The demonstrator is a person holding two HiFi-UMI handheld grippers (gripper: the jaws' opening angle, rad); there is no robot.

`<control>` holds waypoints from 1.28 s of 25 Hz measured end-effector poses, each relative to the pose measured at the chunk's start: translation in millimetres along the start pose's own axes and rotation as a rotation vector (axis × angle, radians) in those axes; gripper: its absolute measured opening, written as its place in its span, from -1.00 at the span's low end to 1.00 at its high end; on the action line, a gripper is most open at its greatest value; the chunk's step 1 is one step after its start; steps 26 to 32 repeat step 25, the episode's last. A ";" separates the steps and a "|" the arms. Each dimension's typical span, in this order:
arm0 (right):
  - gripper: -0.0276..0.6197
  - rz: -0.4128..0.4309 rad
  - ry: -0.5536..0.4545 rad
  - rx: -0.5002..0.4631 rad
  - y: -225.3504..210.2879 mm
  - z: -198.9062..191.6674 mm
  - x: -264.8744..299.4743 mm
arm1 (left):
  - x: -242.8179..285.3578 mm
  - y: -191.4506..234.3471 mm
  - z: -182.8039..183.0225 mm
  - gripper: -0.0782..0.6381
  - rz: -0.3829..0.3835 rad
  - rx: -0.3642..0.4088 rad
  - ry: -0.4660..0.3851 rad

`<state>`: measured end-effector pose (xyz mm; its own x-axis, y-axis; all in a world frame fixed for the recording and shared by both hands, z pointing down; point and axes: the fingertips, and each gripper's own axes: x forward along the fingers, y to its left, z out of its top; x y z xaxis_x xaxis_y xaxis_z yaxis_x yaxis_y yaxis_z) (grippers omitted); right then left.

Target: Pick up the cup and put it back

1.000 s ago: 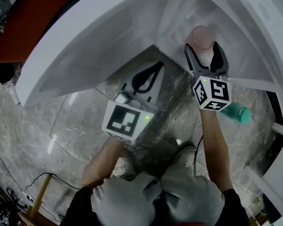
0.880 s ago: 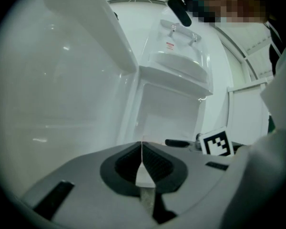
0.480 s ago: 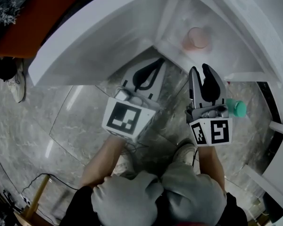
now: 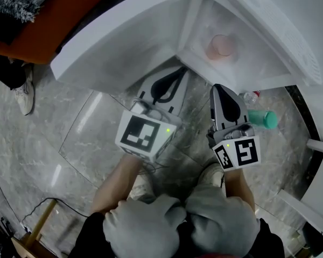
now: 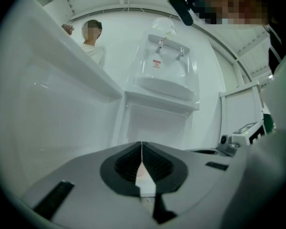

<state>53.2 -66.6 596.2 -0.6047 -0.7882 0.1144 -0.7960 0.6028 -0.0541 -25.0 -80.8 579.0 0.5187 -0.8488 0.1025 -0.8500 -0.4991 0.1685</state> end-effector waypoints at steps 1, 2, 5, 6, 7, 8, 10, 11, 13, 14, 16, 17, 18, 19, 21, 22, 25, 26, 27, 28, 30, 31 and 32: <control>-0.88 0.013 0.003 -0.007 3.7 -0.2 0.0 | -0.8 -3.4 1.5 -0.74 -0.004 -0.002 0.003; -0.88 0.024 0.007 -0.017 7.1 -0.3 0.0 | -1.6 -6.4 2.9 -0.74 -0.009 -0.002 0.005; -0.88 0.042 0.009 -0.026 14.2 -0.9 -0.8 | -3.5 -12.4 4.8 -0.74 -0.021 0.006 0.005; -0.88 0.044 0.008 -0.024 15.1 -0.8 -1.2 | -4.0 -14.0 5.7 -0.74 -0.022 0.003 0.005; -0.88 0.045 0.006 -0.022 15.5 -0.3 -1.5 | -4.6 -15.1 6.3 -0.74 -0.023 0.001 0.006; -0.88 0.046 0.003 -0.022 15.7 0.6 -1.7 | -5.1 -15.7 6.6 -0.74 -0.022 0.000 0.007; -0.88 0.047 -0.002 -0.020 15.9 2.1 -1.8 | -5.5 -16.0 5.9 -0.74 -0.022 0.004 0.011; -0.88 0.047 -0.003 -0.021 15.9 2.3 -1.7 | -5.2 -15.9 4.9 -0.74 -0.023 0.009 0.013; -0.88 0.048 -0.001 -0.022 15.4 1.8 -1.6 | -3.7 -15.7 2.7 -0.74 -0.028 0.017 0.014; -0.88 0.048 0.001 -0.023 15.2 1.5 -1.4 | -3.2 -15.8 2.4 -0.74 -0.027 0.010 0.014; -0.88 0.047 0.002 -0.024 15.5 1.3 -1.1 | -3.5 -16.0 2.9 -0.74 -0.023 -0.004 0.013; -0.88 0.047 0.002 -0.024 15.7 1.3 -0.9 | -3.9 -16.2 3.0 -0.74 -0.023 -0.005 0.014; -0.88 0.047 0.001 -0.024 15.9 1.3 -0.9 | -4.2 -16.6 2.8 -0.74 -0.023 -0.004 0.015; -0.88 0.046 0.001 -0.024 15.9 1.3 -1.1 | -4.4 -17.1 2.4 -0.74 -0.024 -0.001 0.016; -0.88 0.047 0.001 -0.026 16.1 1.4 -1.6 | -4.6 -18.1 1.4 -0.74 -0.024 0.002 0.018; -0.88 0.048 0.001 -0.027 16.3 1.4 -1.9 | -4.7 -18.4 1.0 -0.74 -0.024 0.003 0.019; -0.88 0.051 0.000 -0.029 17.1 1.2 -2.3 | -5.2 -18.8 0.7 -0.74 -0.021 0.002 0.018; -0.88 0.051 0.000 -0.029 17.1 1.2 -2.3 | -5.2 -18.8 0.7 -0.74 -0.021 0.002 0.018; -0.88 0.051 0.000 -0.029 17.1 1.2 -2.3 | -5.2 -18.8 0.7 -0.74 -0.021 0.002 0.018; -0.88 0.051 0.000 -0.029 17.1 1.2 -2.3 | -5.2 -18.8 0.7 -0.74 -0.021 0.002 0.018; -0.88 0.051 0.000 -0.029 17.1 1.2 -2.3 | -5.2 -18.8 0.7 -0.74 -0.021 0.002 0.018; -0.88 0.051 0.000 -0.029 17.1 1.2 -2.3 | -5.2 -18.8 0.7 -0.74 -0.021 0.002 0.018; -0.88 0.051 0.000 -0.029 17.1 1.2 -2.3 | -5.2 -18.8 0.7 -0.74 -0.021 0.002 0.018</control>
